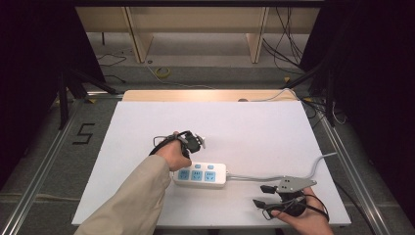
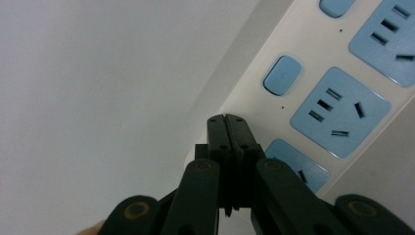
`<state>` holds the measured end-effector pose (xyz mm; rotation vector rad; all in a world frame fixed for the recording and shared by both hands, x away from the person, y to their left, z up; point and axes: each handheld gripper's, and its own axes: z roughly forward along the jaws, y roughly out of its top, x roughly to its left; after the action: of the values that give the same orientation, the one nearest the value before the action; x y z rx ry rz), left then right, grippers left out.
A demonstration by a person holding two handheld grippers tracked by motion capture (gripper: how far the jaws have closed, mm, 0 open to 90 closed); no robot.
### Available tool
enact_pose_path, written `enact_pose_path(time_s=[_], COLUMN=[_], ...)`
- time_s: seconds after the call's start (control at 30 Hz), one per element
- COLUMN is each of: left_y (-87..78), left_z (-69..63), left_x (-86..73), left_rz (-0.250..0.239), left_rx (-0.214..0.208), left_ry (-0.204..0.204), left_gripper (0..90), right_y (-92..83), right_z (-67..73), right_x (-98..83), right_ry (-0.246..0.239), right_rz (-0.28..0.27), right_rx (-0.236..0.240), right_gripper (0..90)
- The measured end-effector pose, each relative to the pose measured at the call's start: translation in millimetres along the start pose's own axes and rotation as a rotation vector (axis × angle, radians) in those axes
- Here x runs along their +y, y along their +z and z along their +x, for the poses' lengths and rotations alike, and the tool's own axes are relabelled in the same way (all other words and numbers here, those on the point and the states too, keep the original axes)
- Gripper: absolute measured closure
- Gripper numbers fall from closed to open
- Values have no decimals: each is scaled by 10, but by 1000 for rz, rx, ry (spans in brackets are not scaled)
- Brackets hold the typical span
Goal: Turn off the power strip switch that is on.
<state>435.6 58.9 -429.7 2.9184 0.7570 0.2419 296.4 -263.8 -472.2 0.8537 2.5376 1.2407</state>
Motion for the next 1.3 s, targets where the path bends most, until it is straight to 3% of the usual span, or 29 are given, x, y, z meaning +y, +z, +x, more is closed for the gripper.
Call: enact_pose_path(time_s=[0.2, 0.57, 0.73, 1.17, 1.3], left_y=[2, -3, 0, 6, 9], left_z=[11, 5, 11, -12, 5], left_x=[-4, -15, -9, 39, 43], left_rz=[-4, 18, 21, 60, 62], left_rx=[-7, -9, -13, -1, -16], left_ry=[-6, 32, 28, 64, 62], left_gripper=[898, 897, 898, 898, 898], right_y=[1, 4, 8, 2, 1], right_z=[-1, 1, -3, 0, 4], right_x=[-3, 0, -1, 0, 3], right_ry=[1, 3, 2, -1, 2], right_rz=[3, 2, 2, 1, -1], right_rx=[0, 0, -1, -1, -2], right_gripper=[439, 439, 439, 440, 439])
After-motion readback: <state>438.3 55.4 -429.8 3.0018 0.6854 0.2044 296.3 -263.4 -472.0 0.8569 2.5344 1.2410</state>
